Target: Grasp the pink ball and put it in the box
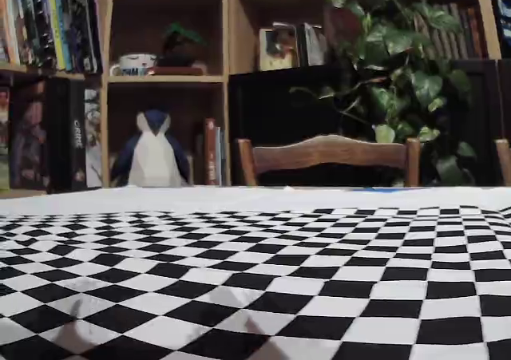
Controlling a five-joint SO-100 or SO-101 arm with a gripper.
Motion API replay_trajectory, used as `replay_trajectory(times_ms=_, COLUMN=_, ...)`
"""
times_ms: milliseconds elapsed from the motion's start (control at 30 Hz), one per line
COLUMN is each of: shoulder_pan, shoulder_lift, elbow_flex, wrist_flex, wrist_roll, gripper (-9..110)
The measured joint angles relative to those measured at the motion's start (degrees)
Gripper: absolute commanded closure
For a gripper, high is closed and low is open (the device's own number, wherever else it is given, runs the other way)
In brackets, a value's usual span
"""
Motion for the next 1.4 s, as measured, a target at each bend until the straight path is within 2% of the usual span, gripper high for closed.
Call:
replay_trajectory(times_ms=833, shoulder_pan=-21.01, shoulder_lift=-0.44, elbow_flex=0.0, wrist_flex=0.0, wrist_roll=0.0, gripper=77)
replay_trajectory(times_ms=1400, shoulder_pan=-29.27, shoulder_lift=-0.44, elbow_flex=0.0, wrist_flex=-0.35, wrist_roll=0.0, gripper=77)
